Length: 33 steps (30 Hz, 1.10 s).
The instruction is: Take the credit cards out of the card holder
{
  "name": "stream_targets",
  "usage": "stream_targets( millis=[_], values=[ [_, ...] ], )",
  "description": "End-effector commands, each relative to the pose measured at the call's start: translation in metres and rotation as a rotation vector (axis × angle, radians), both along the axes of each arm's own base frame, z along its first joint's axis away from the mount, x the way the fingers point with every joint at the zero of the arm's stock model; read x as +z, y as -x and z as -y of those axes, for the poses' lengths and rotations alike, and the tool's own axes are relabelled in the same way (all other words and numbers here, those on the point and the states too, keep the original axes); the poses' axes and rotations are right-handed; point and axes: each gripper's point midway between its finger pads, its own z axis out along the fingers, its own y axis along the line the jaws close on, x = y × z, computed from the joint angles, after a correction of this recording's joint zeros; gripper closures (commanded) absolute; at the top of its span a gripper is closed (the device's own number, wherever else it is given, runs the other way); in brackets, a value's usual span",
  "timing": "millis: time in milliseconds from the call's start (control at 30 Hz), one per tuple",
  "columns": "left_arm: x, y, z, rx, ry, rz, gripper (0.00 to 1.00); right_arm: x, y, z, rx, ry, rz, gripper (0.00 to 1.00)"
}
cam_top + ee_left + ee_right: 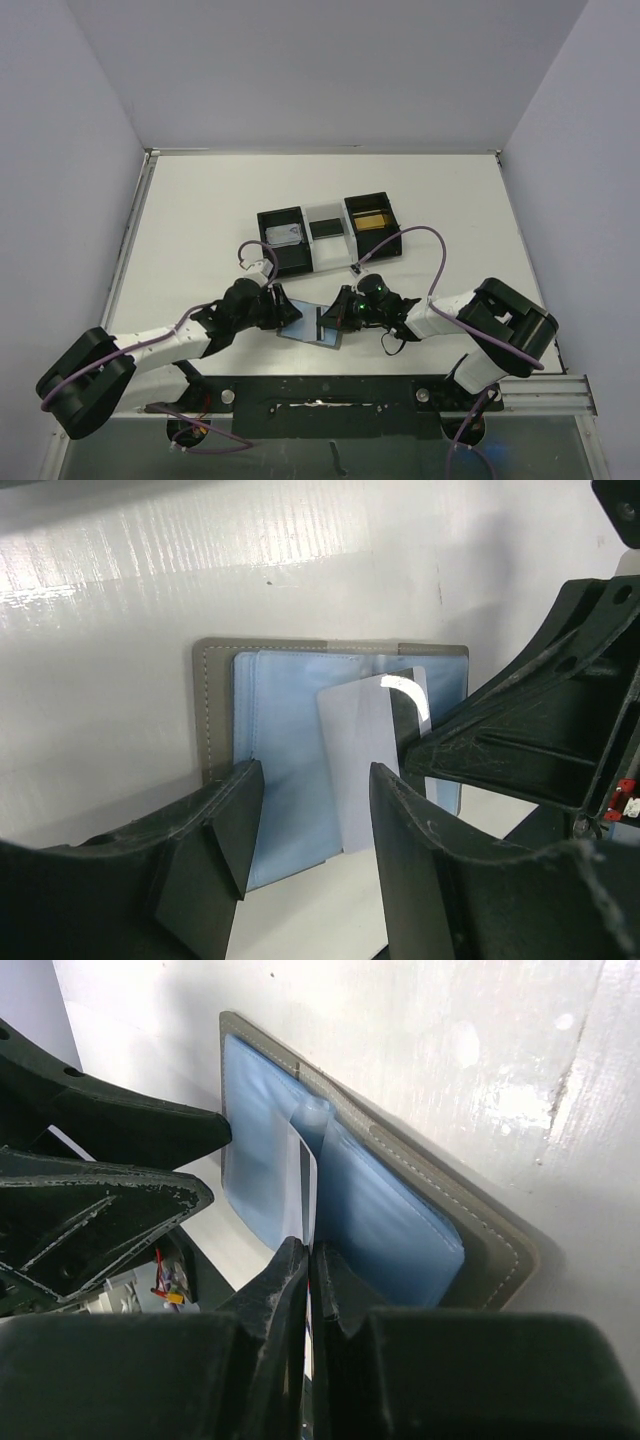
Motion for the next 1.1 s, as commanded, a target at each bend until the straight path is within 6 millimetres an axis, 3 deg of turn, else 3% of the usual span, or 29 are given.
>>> stream_targets(
  millis=[0,200,333,567,800,967,1067],
  values=[
    [-0.018,0.010,-0.016,0.014,-0.084,-0.043,0.52,-0.017,0.000,0.010,-0.016,0.088,-0.014,1.00],
    [0.005,0.000,-0.026,0.058,-0.113,0.016,0.48,-0.016,-0.003,0.012,-0.034,0.093,-0.002,1.00],
    [0.004,0.003,-0.016,0.011,-0.074,0.013,0.47,-0.017,-0.004,0.012,-0.036,0.091,-0.001,1.00],
    [0.002,0.007,0.002,-0.049,-0.031,-0.028,0.64,-0.022,-0.003,0.012,-0.034,0.092,-0.012,1.00],
    [0.024,-0.006,-0.011,0.039,-0.063,0.033,0.51,-0.026,-0.003,0.014,-0.044,0.095,-0.019,1.00],
    [0.046,-0.003,0.003,-0.023,0.025,0.074,0.50,-0.024,-0.005,0.016,-0.060,0.095,-0.011,1.00],
    [0.044,0.005,0.016,-0.103,0.055,0.049,0.51,-0.022,-0.007,0.016,-0.063,0.095,-0.001,1.00]
  ],
)
